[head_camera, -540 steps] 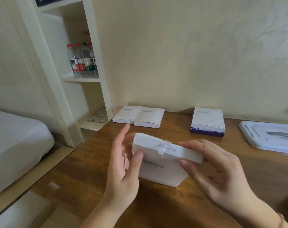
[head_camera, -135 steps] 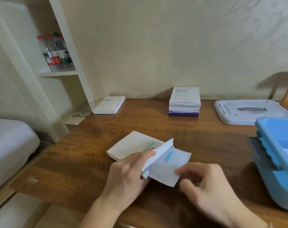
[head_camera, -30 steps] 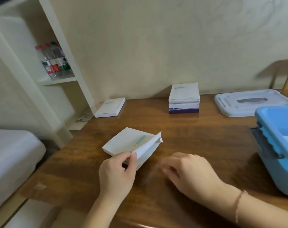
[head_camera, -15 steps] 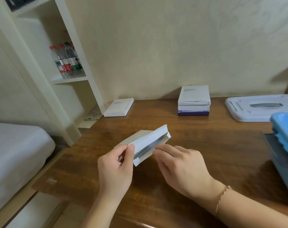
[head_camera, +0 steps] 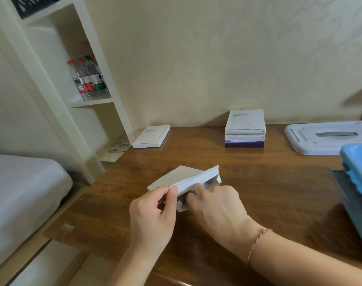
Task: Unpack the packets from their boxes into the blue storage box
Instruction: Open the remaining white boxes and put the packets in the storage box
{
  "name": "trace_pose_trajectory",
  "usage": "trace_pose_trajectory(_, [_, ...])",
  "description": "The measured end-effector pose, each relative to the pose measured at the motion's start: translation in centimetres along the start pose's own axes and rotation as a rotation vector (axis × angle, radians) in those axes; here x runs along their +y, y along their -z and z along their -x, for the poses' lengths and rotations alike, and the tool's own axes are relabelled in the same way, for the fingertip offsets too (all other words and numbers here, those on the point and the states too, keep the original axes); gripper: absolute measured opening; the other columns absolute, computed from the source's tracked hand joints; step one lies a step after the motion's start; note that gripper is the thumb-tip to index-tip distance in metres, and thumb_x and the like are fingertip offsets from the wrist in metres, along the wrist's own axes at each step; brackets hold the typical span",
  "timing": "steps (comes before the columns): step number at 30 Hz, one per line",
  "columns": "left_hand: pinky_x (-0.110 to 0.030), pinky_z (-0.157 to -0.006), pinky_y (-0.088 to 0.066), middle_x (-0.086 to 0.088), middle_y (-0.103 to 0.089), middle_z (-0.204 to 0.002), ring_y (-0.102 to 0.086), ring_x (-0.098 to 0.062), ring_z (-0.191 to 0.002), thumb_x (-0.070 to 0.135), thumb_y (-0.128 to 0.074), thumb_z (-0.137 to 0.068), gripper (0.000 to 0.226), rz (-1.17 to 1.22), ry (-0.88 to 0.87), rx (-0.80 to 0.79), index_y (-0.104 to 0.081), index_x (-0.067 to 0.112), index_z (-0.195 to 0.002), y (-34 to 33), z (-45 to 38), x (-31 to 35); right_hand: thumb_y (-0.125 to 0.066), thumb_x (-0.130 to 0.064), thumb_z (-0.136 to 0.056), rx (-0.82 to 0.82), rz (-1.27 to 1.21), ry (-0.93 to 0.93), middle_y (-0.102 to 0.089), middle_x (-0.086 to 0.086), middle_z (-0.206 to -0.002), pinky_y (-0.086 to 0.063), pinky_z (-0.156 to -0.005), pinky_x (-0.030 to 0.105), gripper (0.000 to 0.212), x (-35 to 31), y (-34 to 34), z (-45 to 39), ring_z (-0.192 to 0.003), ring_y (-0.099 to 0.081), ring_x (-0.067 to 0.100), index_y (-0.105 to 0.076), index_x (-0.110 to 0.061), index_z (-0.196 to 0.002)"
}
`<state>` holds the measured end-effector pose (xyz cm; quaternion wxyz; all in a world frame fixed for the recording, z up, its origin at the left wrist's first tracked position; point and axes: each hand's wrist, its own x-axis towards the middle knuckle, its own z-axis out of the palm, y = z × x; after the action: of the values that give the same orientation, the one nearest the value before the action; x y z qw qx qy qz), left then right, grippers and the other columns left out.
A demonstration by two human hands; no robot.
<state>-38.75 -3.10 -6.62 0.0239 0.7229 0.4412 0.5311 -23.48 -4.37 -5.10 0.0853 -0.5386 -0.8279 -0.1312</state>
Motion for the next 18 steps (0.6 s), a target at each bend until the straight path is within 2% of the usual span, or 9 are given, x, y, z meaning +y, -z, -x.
trace_pose_trajectory(3, [-0.007, -0.053, -0.051, 0.017, -0.067, -0.084, -0.067, 0.008, -0.081, 0.028, -0.062, -0.089, 0.019, 0.001, 0.009, 0.009, -0.077, 0.015, -0.087, 0.0, 0.1, -0.2, -0.048, -0.011, -0.097, -0.017, 0.002, 0.056, -0.057, 0.009, -0.101, -0.03, -0.043, 0.028, 0.019, 0.2, 0.3, -0.2, -0.062, -0.055, 0.029, -0.057, -0.01, -0.114])
trace_pose_trajectory(5, [-0.007, -0.054, -0.051, 0.014, -0.07, -0.084, -0.067, 0.007, -0.074, 0.03, -0.061, -0.089, 0.022, -0.016, 0.017, 0.005, -0.077, 0.014, -0.087, 0.1, 0.2, -0.4, -0.06, -0.014, -0.089, 0.024, 0.015, 0.087, -0.062, 0.005, -0.087, -0.04, -0.044, 0.028, 0.011, 0.5, 0.6, 0.2, -0.06, -0.061, 0.027, -0.065, -0.013, -0.098])
trace_pose_trajectory(7, [-0.005, -0.053, -0.049, 0.012, -0.071, -0.084, -0.066, 0.009, -0.073, 0.031, -0.062, -0.091, 0.023, -0.03, 0.033, -0.01, -0.077, 0.014, -0.087, 0.1, 0.2, -0.6, -0.073, -0.018, -0.073, 0.129, 0.019, 0.121, -0.061, -0.002, -0.066, -0.041, -0.036, 0.024, 0.007, 1.0, 0.4, 0.9, -0.044, -0.055, 0.02, -0.069, -0.017, -0.079])
trace_pose_trajectory(8, [-0.004, -0.053, -0.049, 0.012, -0.07, -0.084, -0.065, 0.011, -0.075, 0.031, -0.063, -0.092, 0.022, -0.033, 0.044, -0.016, -0.077, 0.015, -0.086, 0.0, 0.3, -0.7, -0.072, -0.018, -0.071, 0.18, 0.03, 0.13, -0.06, -0.003, -0.062, -0.039, -0.035, 0.023, 0.005, 1.2, 0.3, 1.5, -0.041, -0.052, 0.019, -0.07, -0.019, -0.076])
trace_pose_trajectory(11, [-0.006, -0.05, -0.049, 0.013, -0.068, -0.082, -0.061, 0.019, -0.085, 0.031, -0.061, -0.091, 0.023, -0.042, 0.078, -0.019, -0.076, 0.015, -0.084, -0.2, 0.3, -1.4, -0.054, -0.013, -0.077, 0.313, 0.032, 0.16, -0.052, -0.005, -0.054, -0.03, -0.036, 0.023, 0.017, 2.3, -0.3, 3.8, -0.037, -0.043, 0.017, -0.07, -0.017, -0.082])
trace_pose_trajectory(13, [-0.011, -0.047, -0.052, 0.006, -0.072, -0.082, -0.06, 0.02, -0.086, 0.034, -0.059, -0.092, 0.027, -0.032, 0.089, -0.027, -0.075, 0.015, -0.083, -0.5, 0.3, -1.9, -0.06, -0.01, -0.076, 0.374, -0.061, 0.159, -0.046, -0.006, -0.052, -0.03, -0.033, 0.026, 0.011, 3.0, -0.6, 5.9, -0.037, -0.038, 0.018, -0.067, -0.017, -0.081])
trace_pose_trajectory(15, [-0.016, -0.043, -0.052, 0.002, -0.075, -0.086, -0.06, 0.02, -0.086, 0.042, -0.056, -0.093, 0.035, -0.019, 0.088, -0.063, -0.076, 0.015, -0.083, -0.8, 0.5, -2.1, -0.064, -0.023, -0.083, 0.363, -0.321, 0.0, -0.049, -0.009, -0.053, -0.038, -0.035, 0.029, 0.007, 3.2, -0.8, 7.7, -0.04, -0.041, 0.013, -0.064, -0.022, -0.076])
trace_pose_trajectory(17, [-0.011, -0.044, -0.05, 0.002, -0.076, -0.092, -0.063, 0.017, -0.081, 0.05, -0.051, -0.092, 0.043, -0.014, 0.093, -0.098, -0.077, 0.016, -0.085, -1.4, 0.9, -1.9, -0.06, -0.044, -0.09, 0.317, -0.702, -0.311, -0.059, -0.017, -0.054, -0.042, -0.045, 0.017, 0.026, 3.1, -0.8, 8.2, -0.046, -0.052, 0.006, -0.066, -0.025, -0.072])
trace_pose_trajectory(18, [-0.008, -0.046, -0.049, 0.002, -0.076, -0.095, -0.064, 0.014, -0.076, 0.052, -0.052, -0.092, 0.043, -0.02, 0.097, -0.121, -0.077, 0.018, -0.087, -1.6, 1.1, -1.8, -0.064, -0.048, -0.087, 0.307, -0.865, -0.463, -0.063, -0.02, -0.057, -0.043, -0.049, 0.013, 0.03, 3.1, -0.8, 8.0, -0.049, -0.057, 0.002, -0.069, -0.025, -0.07])
